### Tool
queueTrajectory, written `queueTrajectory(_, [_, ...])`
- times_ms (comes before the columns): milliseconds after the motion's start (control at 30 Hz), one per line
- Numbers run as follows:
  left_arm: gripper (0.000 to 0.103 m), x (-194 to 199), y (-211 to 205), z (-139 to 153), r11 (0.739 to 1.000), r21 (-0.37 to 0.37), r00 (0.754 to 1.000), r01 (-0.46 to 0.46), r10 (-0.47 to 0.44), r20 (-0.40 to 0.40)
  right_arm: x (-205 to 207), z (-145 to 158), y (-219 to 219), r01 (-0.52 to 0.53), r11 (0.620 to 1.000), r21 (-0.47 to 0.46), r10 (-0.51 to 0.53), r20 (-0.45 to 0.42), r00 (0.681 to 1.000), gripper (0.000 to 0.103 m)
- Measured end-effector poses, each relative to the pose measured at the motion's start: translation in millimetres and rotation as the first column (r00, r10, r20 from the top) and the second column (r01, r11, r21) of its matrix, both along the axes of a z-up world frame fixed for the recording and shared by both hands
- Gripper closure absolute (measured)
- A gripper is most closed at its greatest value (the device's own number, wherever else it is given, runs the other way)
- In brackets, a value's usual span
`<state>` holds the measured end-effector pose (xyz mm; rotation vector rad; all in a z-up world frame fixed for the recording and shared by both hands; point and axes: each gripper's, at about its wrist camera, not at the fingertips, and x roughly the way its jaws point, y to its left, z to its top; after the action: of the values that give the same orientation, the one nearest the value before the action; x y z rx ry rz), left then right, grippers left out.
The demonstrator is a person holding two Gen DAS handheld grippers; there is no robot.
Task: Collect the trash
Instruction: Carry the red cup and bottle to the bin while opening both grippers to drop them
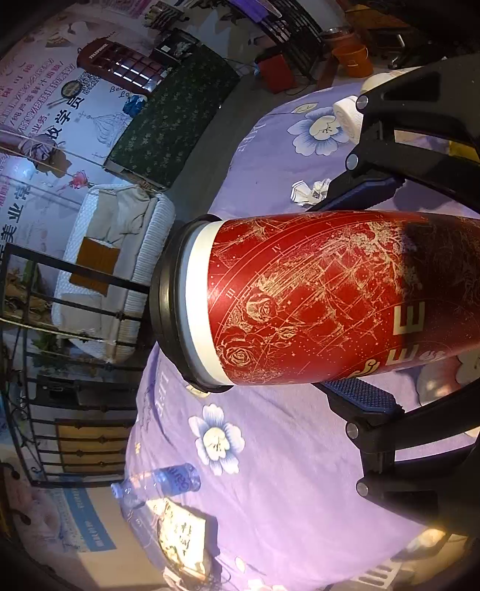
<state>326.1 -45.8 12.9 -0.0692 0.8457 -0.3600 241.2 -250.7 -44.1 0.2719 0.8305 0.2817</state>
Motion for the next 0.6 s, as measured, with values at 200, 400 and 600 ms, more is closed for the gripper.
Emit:
queueTrajectory(200, [0.027,-59,51,8,0.998,0.026,0.991,-0.059,0.055,0.119,-28,13,45,-0.047,0.999,0.024,0.046,0.058,0.997,0.041])
queueTrajectory(400, [0.027,-104,105,-1,0.990,-0.017,0.983,-0.143,0.144,0.114,-54,13,90,-0.100,0.993,0.070,0.094,0.085,0.992,0.041])
queueTrajectory(600, [0.027,-150,153,-13,0.966,-0.017,0.959,-0.259,0.259,0.115,-75,3,132,-0.148,0.985,0.083,0.139,0.101,0.985,0.041])
